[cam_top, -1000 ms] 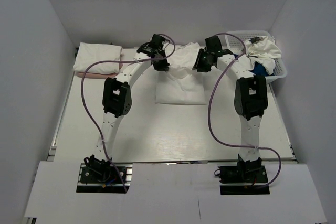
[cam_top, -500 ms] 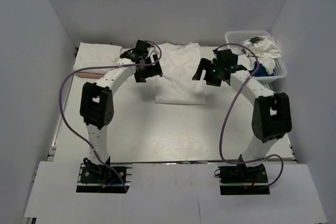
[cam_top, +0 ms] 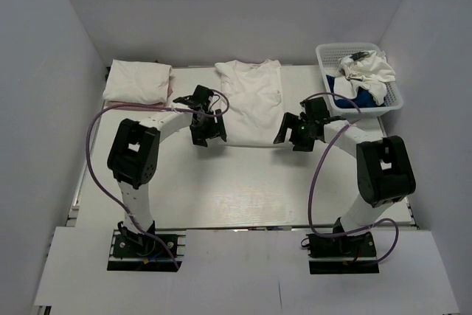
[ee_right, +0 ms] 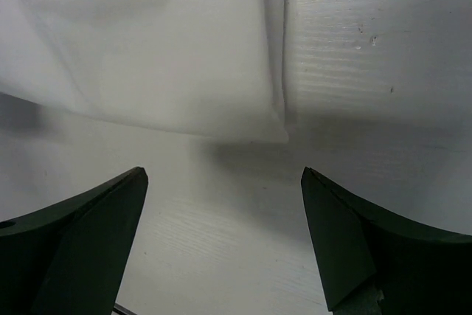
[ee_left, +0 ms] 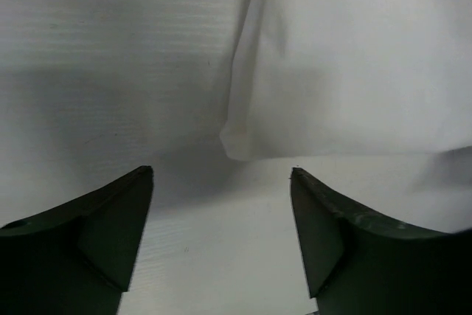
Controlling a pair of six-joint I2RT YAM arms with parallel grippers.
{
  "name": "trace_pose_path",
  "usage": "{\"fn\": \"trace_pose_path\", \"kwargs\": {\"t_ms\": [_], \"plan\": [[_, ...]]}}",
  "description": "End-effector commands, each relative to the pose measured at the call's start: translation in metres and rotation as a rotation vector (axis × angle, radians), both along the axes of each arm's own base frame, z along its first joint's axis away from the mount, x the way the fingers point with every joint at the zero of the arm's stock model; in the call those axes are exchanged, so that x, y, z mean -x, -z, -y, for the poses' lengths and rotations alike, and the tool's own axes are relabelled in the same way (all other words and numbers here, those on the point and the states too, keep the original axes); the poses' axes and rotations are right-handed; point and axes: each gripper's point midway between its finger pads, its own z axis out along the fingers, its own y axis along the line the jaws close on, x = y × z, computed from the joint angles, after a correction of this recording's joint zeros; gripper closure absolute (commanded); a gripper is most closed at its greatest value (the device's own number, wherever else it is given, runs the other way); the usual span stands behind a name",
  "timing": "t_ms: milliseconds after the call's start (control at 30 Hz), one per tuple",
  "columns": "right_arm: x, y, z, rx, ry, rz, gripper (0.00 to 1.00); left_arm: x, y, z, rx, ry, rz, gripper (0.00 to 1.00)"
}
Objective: Fold and stack the t-shirts
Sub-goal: Grab one side of the 2/3 rectangular tshirt with both arms
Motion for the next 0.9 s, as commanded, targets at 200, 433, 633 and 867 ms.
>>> {"fn": "trace_pose_path", "kwargs": {"t_ms": [200,433,633,867], "plan": [[-0.028,0.019,-0.010,-0.014,-0.017,-0.004,0.13,-0.012,0.016,0.020,0.052,0.037,-0.012,0.43],[-0.022,0.019,-0.014,-0.030,-0.036,-0.034,0.68,0.006,0.025,0.024,0.079,0.044,-0.059,1.00],[0.001,-0.007,-0.003,-0.011,-0.032,0.003,1.00,0.009,-0.009,0.027,0.112,0.057,0.015,1.00],[0.070,-0.026,0.011,0.012,-0.095,-0.105,1.00,0.073,-0.054,0.005,0.124,0.052,0.047,1.00]]}}
